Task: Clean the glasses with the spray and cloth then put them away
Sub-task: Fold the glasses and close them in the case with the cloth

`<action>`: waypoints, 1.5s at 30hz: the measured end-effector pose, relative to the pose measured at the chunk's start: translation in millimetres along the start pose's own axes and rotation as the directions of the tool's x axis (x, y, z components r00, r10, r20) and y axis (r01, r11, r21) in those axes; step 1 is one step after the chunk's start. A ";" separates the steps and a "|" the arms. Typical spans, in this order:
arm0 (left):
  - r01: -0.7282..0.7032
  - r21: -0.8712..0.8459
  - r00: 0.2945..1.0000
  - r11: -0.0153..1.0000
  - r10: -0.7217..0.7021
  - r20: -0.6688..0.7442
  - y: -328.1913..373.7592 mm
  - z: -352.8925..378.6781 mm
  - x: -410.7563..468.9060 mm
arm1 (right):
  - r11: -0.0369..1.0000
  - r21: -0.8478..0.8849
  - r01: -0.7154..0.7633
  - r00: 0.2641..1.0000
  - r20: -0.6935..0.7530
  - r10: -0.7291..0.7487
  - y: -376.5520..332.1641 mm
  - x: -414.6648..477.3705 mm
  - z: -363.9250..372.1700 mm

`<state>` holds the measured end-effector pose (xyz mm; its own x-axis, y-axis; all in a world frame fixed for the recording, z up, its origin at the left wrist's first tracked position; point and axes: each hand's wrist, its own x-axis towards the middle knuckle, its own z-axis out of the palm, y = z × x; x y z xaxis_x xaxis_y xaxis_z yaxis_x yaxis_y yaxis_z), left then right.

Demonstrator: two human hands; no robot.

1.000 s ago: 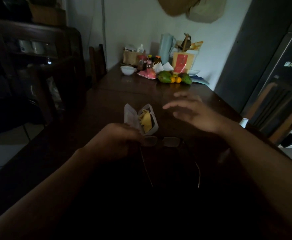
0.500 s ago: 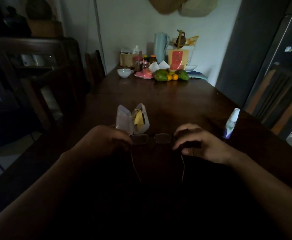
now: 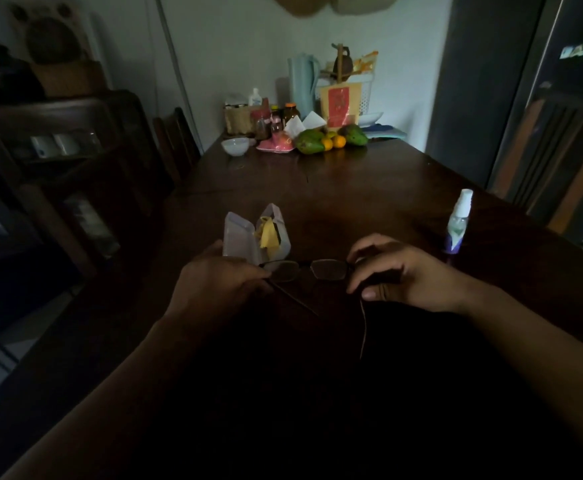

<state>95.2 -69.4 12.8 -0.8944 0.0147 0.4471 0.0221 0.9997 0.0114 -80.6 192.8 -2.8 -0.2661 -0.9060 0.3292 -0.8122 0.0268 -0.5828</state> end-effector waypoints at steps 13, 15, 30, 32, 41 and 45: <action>0.155 -0.158 0.988 0.975 -0.154 0.019 6.4 13.6 10.3 | 0.999 0.039 0.029 0.999 -0.037 -0.028 -2.7 2.0 6.6; 0.149 -0.210 0.988 0.966 -0.139 0.062 5.0 18.1 13.7 | 0.999 0.037 0.030 0.999 -0.043 -0.029 -2.2 2.0 7.3; 0.195 -0.063 0.981 0.979 -0.195 0.008 7.8 22.5 14.7 | 1.000 -0.026 0.003 0.994 -0.108 -0.006 -5.7 3.5 10.3; 0.150 -0.055 0.988 0.987 -0.151 -0.024 8.5 21.6 14.2 | 0.999 -0.046 0.007 0.987 -0.161 -0.014 -4.4 5.8 12.9; 0.051 -0.148 0.999 0.988 -0.047 0.027 6.5 21.6 13.2 | 0.989 -0.150 0.004 0.956 -0.291 -0.048 -2.5 14.7 19.5; 0.003 -0.112 1.000 0.994 0.000 0.025 3.4 21.1 12.4 | 0.988 -0.150 0.029 0.945 -0.318 -0.076 -1.6 15.0 21.2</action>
<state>74.8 -65.4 -0.5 -0.9052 0.0147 0.4248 0.0690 0.9912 0.1126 -72.3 170.2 -12.7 -0.3546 -0.7237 0.5920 -0.8884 0.0633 -0.4548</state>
